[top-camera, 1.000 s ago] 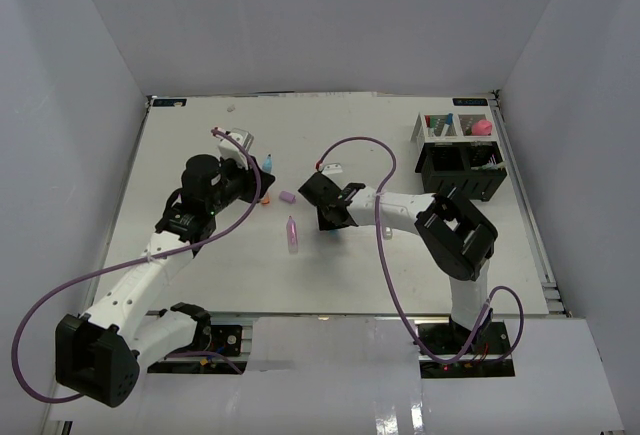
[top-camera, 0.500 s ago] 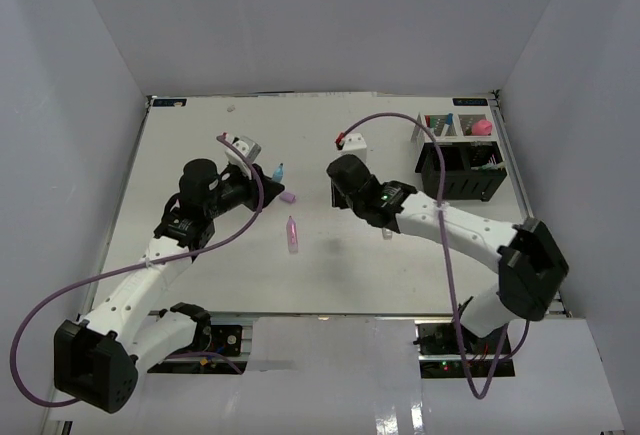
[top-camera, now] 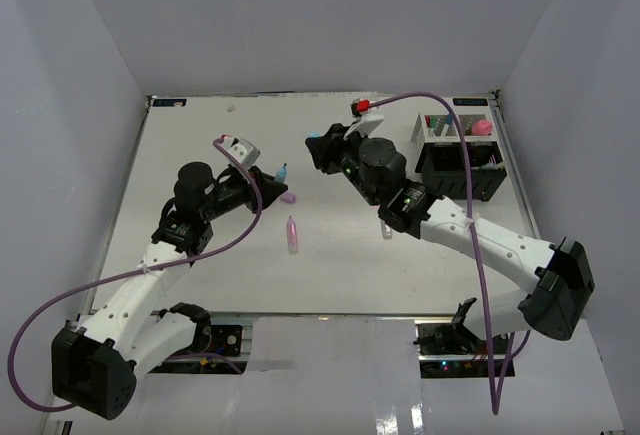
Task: Sort the stationery into containers
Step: Close the pen cap on the pen.
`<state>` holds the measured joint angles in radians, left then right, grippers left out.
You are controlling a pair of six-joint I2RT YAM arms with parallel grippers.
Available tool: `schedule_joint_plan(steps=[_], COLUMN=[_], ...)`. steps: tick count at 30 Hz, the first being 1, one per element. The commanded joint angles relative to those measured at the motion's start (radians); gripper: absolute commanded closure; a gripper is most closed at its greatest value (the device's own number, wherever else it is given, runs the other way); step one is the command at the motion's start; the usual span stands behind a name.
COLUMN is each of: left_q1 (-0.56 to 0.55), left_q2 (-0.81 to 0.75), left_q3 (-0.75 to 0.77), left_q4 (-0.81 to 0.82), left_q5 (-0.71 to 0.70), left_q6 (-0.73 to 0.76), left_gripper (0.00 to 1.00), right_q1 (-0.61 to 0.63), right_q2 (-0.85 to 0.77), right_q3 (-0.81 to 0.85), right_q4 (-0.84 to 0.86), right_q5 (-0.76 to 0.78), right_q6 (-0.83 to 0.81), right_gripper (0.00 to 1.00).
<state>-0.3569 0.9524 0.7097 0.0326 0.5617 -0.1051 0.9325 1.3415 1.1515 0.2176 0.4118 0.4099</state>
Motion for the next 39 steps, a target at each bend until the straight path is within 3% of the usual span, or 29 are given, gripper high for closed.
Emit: schedule_joint_plan(steps=[1,15,39], left_q1=[0.003,0.003,0.003], left_q2=[-0.041,-0.06,-0.078], left_q3=[-0.013,-0.026,-0.033], left_q4=[0.036,0.056,0.062], left_q5=[0.014,-0.003,-0.045], left_q6=[0.012,0.01,0.008], left_gripper=[0.89,0.89,0.89], right_q1=[0.023,0.104,0.164], right_q2=[0.039,0.134,0.171], right_q3=[0.059,0.07,0.043], right_q4=[0.153,0.287,0.278], right_q5=[-0.024,0.025,0.102], right_q6=[0.036,0.035,0.024], right_gripper=[0.86,0.87,0.87])
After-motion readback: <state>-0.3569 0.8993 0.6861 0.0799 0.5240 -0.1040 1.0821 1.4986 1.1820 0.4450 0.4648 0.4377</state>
